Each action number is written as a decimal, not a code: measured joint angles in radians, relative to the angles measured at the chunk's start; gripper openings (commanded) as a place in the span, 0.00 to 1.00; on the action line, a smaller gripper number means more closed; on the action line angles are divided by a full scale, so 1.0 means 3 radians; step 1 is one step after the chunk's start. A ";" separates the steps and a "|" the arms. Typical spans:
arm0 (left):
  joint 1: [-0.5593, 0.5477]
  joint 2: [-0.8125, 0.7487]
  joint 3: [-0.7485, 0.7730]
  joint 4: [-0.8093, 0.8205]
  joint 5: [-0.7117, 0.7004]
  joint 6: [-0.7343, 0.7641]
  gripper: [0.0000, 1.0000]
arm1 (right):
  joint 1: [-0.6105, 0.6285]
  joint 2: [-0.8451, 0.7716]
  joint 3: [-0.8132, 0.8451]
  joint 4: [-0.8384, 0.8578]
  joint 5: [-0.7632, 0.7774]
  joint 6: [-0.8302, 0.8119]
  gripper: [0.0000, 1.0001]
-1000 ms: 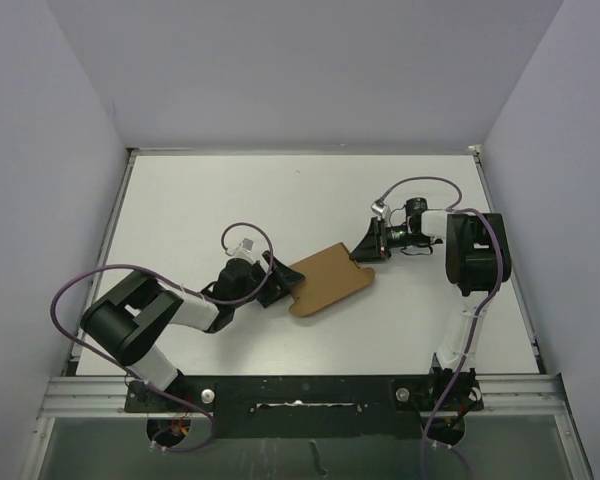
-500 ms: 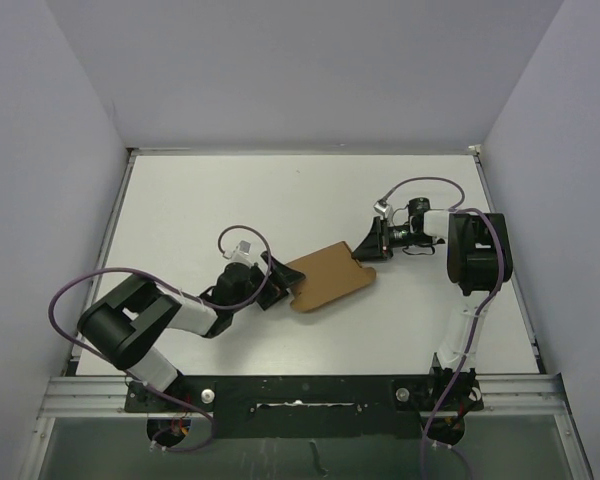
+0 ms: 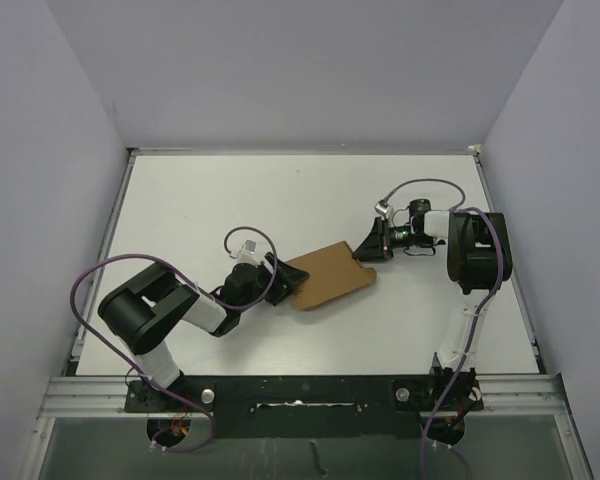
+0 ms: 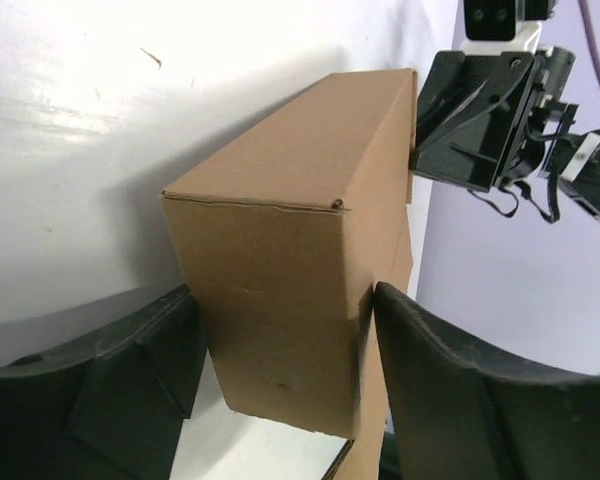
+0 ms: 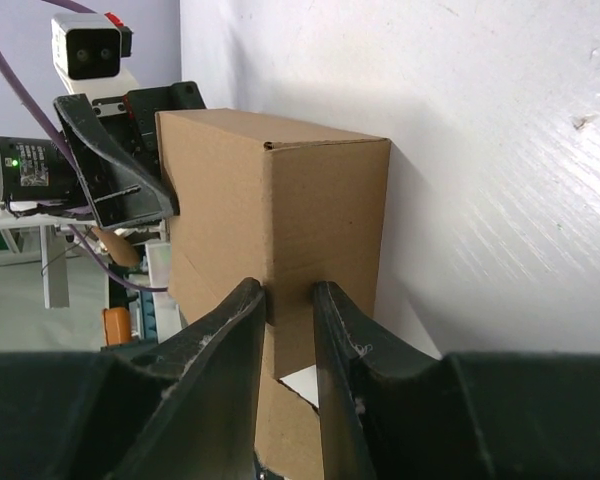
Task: Fold the paper box
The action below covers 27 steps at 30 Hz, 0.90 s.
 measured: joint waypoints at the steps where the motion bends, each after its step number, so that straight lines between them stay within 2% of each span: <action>1: -0.0006 0.0024 0.0000 0.0047 -0.0025 -0.0019 0.56 | 0.0000 0.0000 0.0000 0.0000 0.0000 0.0000 0.27; 4: -0.0014 0.0036 0.0000 0.0103 -0.0089 -0.0051 0.47 | -0.0001 0.0000 0.0008 -0.0018 0.0010 -0.0017 0.41; 7: -0.0017 0.0034 -0.0001 0.0150 -0.0141 -0.0094 0.43 | 0.0001 0.0000 0.0031 -0.0074 0.0097 -0.0103 0.55; 11: -0.0019 0.0010 -0.0009 0.0153 -0.0160 -0.0130 0.42 | -0.0020 -0.0053 0.0094 -0.0202 0.0259 -0.0315 0.67; 15: -0.0017 -0.0145 -0.0037 0.0034 -0.0161 -0.0188 0.44 | -0.0075 -0.0406 0.0163 -0.0373 0.0332 -0.0613 0.75; 18: -0.0004 -0.0341 -0.0037 -0.0173 -0.0158 -0.0259 0.46 | -0.0134 -0.0900 0.0219 -0.0486 0.0315 -0.1031 0.96; 22: 0.0048 -0.0693 0.0023 -0.0720 -0.0135 -0.0435 0.48 | -0.0069 -0.1761 0.0067 -0.0474 0.0242 -0.1919 0.98; 25: 0.0090 -0.0958 0.0154 -0.1260 -0.0132 -0.0585 0.49 | 0.0298 -0.2515 -0.0381 -0.0373 0.0203 -0.2724 0.98; 27: 0.0125 -0.1152 0.0270 -0.1643 -0.0132 -0.0699 0.50 | 0.0605 -0.2796 -0.0576 -0.0393 0.0219 -0.3221 0.98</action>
